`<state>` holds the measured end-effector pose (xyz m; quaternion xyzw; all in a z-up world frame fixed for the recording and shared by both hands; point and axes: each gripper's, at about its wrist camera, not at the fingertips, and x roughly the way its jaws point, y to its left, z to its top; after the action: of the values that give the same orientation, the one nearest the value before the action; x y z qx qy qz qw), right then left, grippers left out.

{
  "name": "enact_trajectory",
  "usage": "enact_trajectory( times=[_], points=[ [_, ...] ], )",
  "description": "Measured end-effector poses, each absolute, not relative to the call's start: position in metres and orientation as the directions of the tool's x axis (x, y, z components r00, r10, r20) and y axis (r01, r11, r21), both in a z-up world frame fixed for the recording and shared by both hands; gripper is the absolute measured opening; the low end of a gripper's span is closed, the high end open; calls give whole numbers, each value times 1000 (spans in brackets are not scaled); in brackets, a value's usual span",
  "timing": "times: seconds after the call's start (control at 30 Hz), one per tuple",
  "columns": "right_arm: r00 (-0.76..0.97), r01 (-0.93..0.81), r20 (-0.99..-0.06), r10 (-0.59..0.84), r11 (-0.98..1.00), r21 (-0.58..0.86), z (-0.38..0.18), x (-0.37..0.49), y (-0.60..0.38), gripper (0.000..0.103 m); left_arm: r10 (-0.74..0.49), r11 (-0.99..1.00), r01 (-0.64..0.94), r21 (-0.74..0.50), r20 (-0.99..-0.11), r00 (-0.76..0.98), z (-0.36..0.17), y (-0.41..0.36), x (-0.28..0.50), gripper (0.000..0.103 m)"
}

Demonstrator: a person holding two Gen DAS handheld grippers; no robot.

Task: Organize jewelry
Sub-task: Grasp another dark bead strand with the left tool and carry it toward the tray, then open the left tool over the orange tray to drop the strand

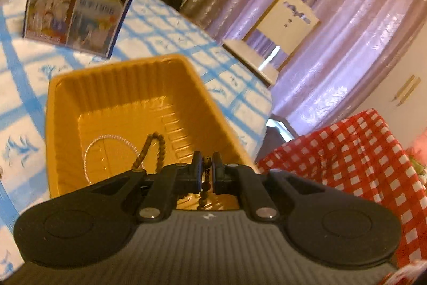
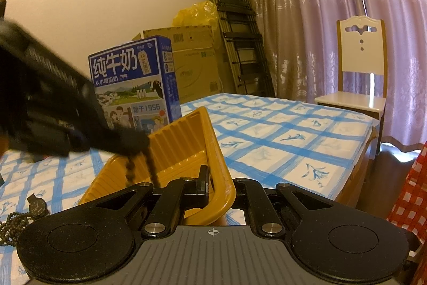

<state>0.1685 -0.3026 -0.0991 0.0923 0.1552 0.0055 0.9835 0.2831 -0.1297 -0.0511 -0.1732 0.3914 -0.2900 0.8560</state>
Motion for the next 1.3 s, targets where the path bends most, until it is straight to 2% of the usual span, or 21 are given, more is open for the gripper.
enact_trajectory(
  times=[0.43, 0.53, 0.77, 1.0, 1.3],
  points=[
    [951, 19, -306, 39, 983, 184, -99, 168, -303, 7, -539, 836, 271, -476, -624, 566, -64, -127, 303, 8],
    [951, 20, -306, 38, 983, 185, -100, 169, -303, 7, -534, 840, 265, -474, -629, 565, -66, -121, 299, 17],
    [949, 23, -312, 38, 982, 189, -101, 170, -305, 7, -503, 857, 249, -452, -625, 597, -62, -103, 283, 26],
    [949, 24, -313, 38, 982, 190, -102, 170, -305, 7, -425, 895, 202, -398, -616, 663, -53, -68, 260, 28],
    [949, 24, -313, 37, 982, 190, -102, 170, -305, 7, -290, 939, 80, -334, -647, 705, -62, -9, 222, 28]
  ],
)
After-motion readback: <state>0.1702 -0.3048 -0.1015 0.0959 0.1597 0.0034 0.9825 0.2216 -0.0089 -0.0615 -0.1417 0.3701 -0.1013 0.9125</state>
